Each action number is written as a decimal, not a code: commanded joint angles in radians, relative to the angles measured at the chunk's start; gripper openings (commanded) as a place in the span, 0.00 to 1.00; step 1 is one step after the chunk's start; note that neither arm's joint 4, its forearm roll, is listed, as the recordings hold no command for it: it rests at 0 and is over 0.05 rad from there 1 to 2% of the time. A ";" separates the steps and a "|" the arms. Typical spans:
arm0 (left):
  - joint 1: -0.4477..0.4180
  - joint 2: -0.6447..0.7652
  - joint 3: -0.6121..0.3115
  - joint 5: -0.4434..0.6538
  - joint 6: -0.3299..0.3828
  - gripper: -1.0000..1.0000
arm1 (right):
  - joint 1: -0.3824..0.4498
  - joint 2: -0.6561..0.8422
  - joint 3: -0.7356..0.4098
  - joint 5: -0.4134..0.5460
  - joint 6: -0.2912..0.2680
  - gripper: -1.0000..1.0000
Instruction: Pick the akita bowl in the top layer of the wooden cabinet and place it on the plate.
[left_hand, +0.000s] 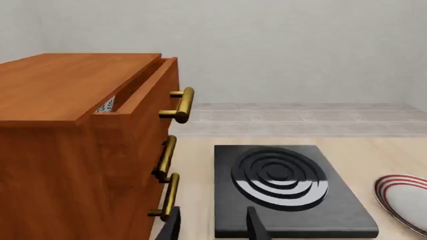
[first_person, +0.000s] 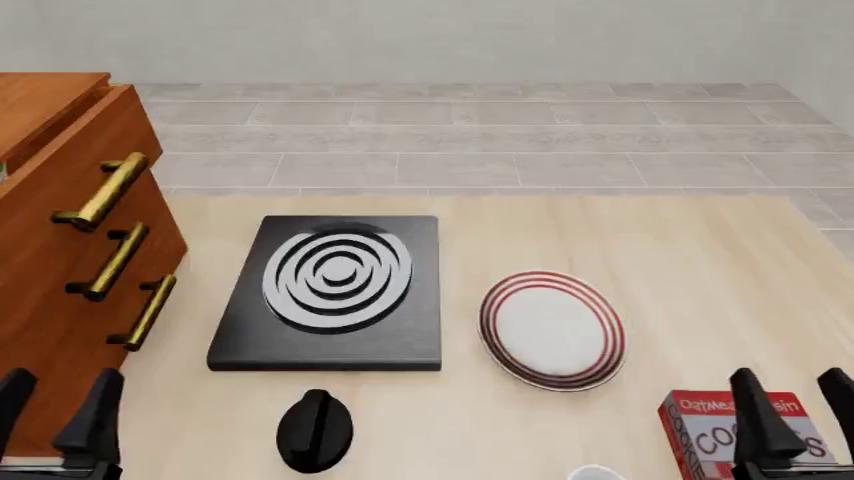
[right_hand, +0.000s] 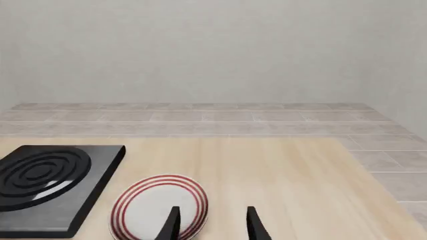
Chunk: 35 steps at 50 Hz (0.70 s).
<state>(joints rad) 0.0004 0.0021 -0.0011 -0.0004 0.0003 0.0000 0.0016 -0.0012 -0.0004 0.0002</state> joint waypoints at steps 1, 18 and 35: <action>0.003 0.016 -0.003 -0.006 0.001 1.00 | 0.002 0.002 -0.004 0.002 0.002 1.00; -0.004 0.001 -0.005 0.010 0.036 1.00 | 0.007 0.002 -0.004 0.004 0.005 1.00; -0.028 0.014 -0.040 0.040 0.074 1.00 | 0.009 0.001 -0.006 0.018 0.001 1.00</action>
<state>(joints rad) -0.0145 0.0066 -0.0189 0.0214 0.0554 0.0065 0.0038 -0.0067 0.0105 0.0027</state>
